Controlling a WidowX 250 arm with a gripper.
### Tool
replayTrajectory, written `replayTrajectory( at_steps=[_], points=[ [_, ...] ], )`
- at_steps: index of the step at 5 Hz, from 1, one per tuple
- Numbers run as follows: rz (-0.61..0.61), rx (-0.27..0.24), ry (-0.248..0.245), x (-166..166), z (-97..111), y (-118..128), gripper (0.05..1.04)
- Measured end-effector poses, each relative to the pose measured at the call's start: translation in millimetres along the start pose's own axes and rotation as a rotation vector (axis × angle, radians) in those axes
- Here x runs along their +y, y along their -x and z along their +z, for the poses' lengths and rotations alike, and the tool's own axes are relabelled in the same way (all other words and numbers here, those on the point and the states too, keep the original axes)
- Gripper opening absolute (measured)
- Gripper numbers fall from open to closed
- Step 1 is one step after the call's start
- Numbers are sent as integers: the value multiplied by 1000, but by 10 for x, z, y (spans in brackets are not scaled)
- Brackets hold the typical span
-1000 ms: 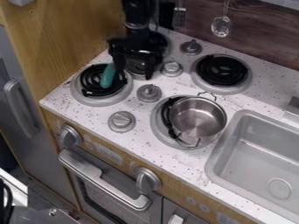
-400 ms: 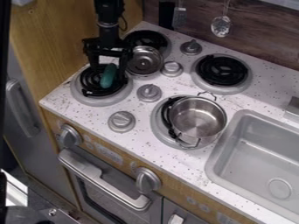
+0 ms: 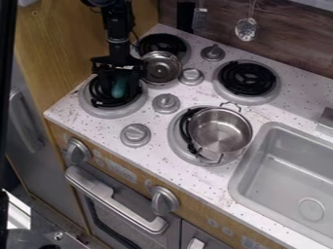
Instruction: Pick up the blue thing on the left burner and place it in the middle of stove
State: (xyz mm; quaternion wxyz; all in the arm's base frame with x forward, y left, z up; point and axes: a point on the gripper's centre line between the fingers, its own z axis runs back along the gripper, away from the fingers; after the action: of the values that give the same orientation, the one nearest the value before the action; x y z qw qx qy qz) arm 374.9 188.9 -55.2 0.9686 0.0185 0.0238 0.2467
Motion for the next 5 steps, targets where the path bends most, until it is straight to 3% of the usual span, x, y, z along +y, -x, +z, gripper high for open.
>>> replayTrajectory(
  at_steps=[1,3,4,5],
  points=[
    [-38,14,-2,-90,-9,3,487],
    [-105,-7,-44,-248,45,63,485],
    [-224,-35,-67,-711,143,202,485],
    [-257,-30,-76,-851,172,346,485]
  ],
)
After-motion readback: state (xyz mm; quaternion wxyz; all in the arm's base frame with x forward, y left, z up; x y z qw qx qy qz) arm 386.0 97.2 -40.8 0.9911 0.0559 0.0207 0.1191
